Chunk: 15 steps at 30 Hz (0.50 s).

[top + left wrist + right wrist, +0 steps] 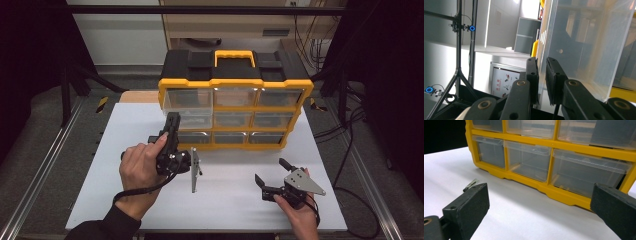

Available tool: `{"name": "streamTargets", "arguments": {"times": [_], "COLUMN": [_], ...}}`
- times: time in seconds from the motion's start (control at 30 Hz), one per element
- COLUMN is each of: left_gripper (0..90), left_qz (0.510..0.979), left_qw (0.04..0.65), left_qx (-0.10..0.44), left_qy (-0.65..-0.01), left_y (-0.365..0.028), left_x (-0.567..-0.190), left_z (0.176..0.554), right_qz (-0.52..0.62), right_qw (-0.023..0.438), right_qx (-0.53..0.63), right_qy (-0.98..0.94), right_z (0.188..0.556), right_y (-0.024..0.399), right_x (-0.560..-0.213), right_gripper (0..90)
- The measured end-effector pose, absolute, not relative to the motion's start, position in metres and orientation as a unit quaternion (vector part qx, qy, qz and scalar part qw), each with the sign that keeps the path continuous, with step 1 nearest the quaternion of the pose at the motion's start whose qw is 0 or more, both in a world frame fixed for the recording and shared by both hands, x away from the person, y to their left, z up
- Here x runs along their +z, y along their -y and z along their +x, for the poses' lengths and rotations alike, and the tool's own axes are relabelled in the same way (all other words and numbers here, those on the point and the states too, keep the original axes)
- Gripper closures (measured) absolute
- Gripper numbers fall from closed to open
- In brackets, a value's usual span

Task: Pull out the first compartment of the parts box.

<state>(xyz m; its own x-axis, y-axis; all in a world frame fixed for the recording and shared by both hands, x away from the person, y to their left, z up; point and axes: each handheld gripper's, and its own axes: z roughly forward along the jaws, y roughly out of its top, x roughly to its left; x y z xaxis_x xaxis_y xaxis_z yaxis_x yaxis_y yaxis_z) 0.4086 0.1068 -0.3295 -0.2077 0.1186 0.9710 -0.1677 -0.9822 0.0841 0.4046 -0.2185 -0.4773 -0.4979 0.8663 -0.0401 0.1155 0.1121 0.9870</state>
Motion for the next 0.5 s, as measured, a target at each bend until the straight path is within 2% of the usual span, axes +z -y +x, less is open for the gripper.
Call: {"name": "streamTargets", "arguments": {"times": [0.5], "left_gripper": [80.2], "left_qz": [0.622], "left_qw": [0.1], "left_qx": [0.776], "left_qy": [0.022], "left_y": [-0.11], "left_x": [-0.329], "left_z": [0.395], "right_qz": [0.368], "right_qw": [0.339], "right_qx": [0.553], "right_qy": [-0.666], "right_z": [0.405], "right_y": [0.218], "right_x": [-0.478], "right_gripper": [2.5]}}
